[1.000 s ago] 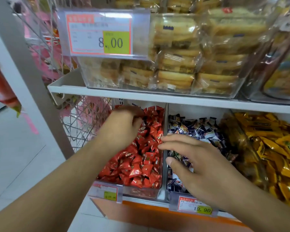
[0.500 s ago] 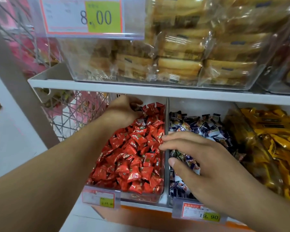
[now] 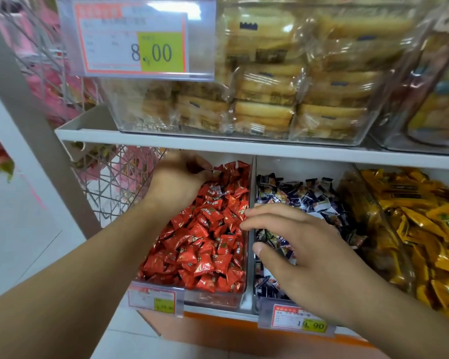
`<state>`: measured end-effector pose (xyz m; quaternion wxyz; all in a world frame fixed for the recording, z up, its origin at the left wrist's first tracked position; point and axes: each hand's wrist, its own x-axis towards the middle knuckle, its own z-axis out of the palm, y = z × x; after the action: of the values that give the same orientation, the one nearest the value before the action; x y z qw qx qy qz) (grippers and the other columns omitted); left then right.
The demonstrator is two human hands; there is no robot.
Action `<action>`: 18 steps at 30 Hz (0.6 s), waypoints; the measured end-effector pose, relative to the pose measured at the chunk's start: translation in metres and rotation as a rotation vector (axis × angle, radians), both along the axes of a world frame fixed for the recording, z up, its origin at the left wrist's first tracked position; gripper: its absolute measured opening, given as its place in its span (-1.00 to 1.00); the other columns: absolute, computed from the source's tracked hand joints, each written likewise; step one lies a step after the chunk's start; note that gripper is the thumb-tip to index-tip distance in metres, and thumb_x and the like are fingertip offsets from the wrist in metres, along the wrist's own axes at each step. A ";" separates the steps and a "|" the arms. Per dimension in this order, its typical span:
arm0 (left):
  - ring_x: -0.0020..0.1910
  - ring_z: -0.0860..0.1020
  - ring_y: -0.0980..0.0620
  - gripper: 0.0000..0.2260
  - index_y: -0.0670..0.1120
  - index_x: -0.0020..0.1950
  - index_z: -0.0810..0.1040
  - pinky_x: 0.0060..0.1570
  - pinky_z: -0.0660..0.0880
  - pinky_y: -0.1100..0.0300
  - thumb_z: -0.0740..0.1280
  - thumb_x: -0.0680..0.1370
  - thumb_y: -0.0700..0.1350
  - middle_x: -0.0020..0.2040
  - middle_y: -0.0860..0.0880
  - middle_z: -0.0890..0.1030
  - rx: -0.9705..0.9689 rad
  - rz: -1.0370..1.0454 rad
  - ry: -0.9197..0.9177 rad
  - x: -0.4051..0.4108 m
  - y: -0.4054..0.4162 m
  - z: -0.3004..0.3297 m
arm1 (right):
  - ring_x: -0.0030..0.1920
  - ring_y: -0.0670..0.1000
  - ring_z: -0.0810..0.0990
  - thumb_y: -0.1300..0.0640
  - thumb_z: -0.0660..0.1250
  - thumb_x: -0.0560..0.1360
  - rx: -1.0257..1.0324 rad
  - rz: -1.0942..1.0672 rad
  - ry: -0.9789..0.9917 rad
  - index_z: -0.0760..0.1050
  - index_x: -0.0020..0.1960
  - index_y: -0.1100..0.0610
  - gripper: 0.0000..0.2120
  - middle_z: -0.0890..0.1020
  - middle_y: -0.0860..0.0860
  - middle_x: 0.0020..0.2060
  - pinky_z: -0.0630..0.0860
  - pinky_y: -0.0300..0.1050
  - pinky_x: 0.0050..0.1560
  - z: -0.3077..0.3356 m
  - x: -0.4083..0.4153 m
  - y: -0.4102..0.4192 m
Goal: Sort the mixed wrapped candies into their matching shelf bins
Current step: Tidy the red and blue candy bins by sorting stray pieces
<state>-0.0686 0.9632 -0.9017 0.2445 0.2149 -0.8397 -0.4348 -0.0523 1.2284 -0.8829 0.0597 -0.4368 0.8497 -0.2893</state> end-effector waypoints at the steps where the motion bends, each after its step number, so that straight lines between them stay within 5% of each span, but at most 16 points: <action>1: -0.41 0.56 0.37 -0.90 -0.06 -0.17 0.69 -0.41 0.35 0.55 0.51 0.51 -0.24 -0.29 0.15 0.65 0.023 0.002 0.011 0.001 -0.001 0.000 | 0.40 -0.54 0.14 -0.08 0.27 0.66 -0.003 0.003 -0.004 0.49 0.35 -0.30 -0.71 0.29 -0.56 0.37 -0.02 -0.65 0.29 0.000 0.001 0.000; 6: -0.54 0.49 0.32 -0.85 0.00 -0.17 0.61 -0.52 0.33 0.47 0.44 0.59 -0.18 -0.29 0.12 0.62 0.023 0.055 -0.003 -0.001 -0.005 0.003 | 0.37 -0.58 0.10 -0.07 0.27 0.67 0.003 0.004 -0.021 0.46 0.41 -0.28 -0.67 0.27 -0.54 0.41 -0.08 -0.68 0.26 -0.001 0.003 0.002; 10: -0.19 0.62 0.23 -0.88 0.01 -0.15 0.64 -0.33 0.42 0.36 0.43 0.59 -0.10 -0.19 0.19 0.67 -0.092 0.023 -0.128 -0.015 -0.011 0.001 | 0.42 -0.52 0.11 -0.07 0.27 0.66 0.004 0.001 -0.014 0.45 0.41 -0.29 -0.67 0.26 -0.54 0.41 -0.09 -0.68 0.27 -0.002 0.002 0.001; 18: -0.11 0.61 0.10 -0.89 0.07 0.00 0.64 -0.19 0.55 0.24 0.50 0.50 -0.04 -0.09 0.10 0.66 -0.371 -0.079 -0.330 -0.021 -0.010 0.001 | 0.41 -0.51 0.15 -0.02 0.29 0.66 0.000 0.011 -0.001 0.48 0.39 -0.28 -0.67 0.30 -0.53 0.39 -0.06 -0.69 0.26 -0.002 -0.001 0.000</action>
<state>-0.0901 0.9528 -0.9003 0.1222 0.2012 -0.9415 -0.2413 -0.0536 1.2281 -0.8851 0.0614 -0.4412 0.8473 -0.2892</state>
